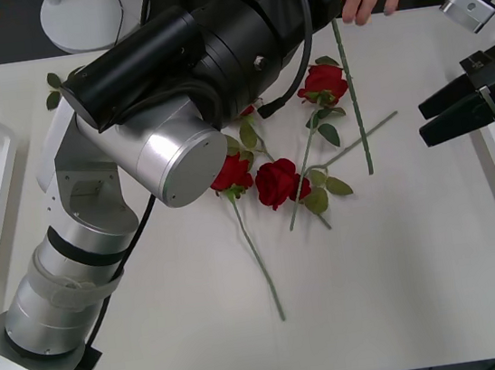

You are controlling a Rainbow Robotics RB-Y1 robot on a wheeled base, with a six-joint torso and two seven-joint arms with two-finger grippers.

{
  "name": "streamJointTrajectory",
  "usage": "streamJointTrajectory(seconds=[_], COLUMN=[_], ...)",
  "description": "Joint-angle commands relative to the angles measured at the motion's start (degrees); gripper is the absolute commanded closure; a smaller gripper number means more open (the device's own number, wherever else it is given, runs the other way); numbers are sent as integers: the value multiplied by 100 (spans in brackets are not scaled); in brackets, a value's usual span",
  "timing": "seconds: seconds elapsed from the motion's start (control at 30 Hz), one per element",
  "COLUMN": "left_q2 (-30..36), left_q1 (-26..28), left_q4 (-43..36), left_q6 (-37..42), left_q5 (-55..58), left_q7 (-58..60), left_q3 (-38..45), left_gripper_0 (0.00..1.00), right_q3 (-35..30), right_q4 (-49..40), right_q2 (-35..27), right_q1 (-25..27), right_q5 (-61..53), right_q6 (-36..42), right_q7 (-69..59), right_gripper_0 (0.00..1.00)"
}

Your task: Place the red flowers into the right box and the blue flowers into the left box. If a person shows an open palm, hand one flower to the person first, then continue sorting.

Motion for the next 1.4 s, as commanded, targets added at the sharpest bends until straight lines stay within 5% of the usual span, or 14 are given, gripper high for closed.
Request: streamJointTrajectory(seconds=[0.03, 0.5, 0.73, 1.17, 1.4], left_q2=[-147, -147, -147, -147, -147], left_q1=[-40, -40, -40, -40, -40], left_q4=[-213, -213, -213, -213, -213], left_q6=[-88, -88, -88, -88, -88], left_q5=[-54, -54, -54, -54, -54], left_q7=[-123, -123, -123, -123, -123], left_q3=[-66, -66, -66, -66, -66], left_gripper_0=[100, 100, 100, 100, 100], right_q3=[-175, -175, -175, -193, -184], right_q4=[-136, -153, 207, 321, 269], right_q2=[288, -468, -784, -556, -2], right_q1=[30, 12, 12, 12, -67], right_q5=[82, 601, 1409, 2982, 3897], right_q6=[-143, 112, 182, 15, -134], right_q7=[-112, 19, 1188, 3755, 3786], right_gripper_0=[0, 0, 0, 0, 0])
